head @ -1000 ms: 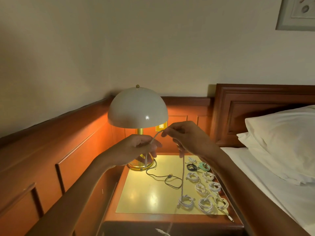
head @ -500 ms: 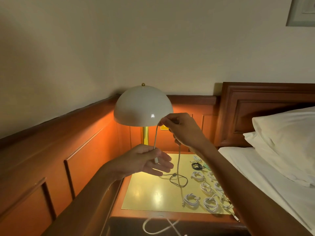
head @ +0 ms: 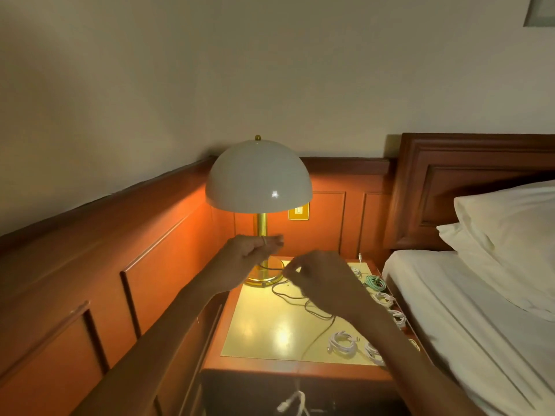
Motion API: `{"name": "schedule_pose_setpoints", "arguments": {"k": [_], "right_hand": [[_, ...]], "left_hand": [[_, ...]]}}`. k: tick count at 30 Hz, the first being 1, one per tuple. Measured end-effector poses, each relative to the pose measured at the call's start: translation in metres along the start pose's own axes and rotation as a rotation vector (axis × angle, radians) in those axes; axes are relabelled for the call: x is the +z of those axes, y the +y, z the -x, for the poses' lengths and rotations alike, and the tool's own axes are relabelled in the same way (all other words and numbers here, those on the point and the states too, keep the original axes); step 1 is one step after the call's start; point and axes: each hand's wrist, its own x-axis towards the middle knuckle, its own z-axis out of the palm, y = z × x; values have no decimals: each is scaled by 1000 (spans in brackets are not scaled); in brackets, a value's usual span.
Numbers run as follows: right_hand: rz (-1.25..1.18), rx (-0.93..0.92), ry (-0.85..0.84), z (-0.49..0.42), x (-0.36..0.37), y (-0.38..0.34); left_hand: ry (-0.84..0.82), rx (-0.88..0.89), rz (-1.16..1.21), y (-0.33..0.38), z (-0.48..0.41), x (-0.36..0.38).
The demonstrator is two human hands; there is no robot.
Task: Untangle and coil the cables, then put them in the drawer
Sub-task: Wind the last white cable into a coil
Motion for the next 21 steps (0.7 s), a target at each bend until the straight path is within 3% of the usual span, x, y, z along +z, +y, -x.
{"name": "schedule_pose_setpoints", "arguments": {"k": [2,4,7,9,10,12,15,18,21], "right_hand": [[95,-42,-24,-9,-25,-6],[107,-101,-105,-21,-50,-12],[-46,-195,-275,-31,-77,-19],[-299,-224,-327,-34,-77,-20],[-483,-196,-309,-35,-70,-19],[-792,-67,-180,-36,-46,-17],[-980,164,-64,-24,1,-14],[-839,229,-103,-4,28,-19],[-349,87,-44,2,24,-18]], "left_hand": [[-251,-56,-85,13,9,1],[-412,-97,10,21,14,0],[-586,-125,141,38,22,-6],[-649,-103,304,47,28,-11],[-602,-73,446,50,31,-12],[-350,-50,822,55,32,-11],[15,-79,1182,52,21,-7],[114,-19,1163,43,7,1],[314,13,754,23,-2,9]]}}
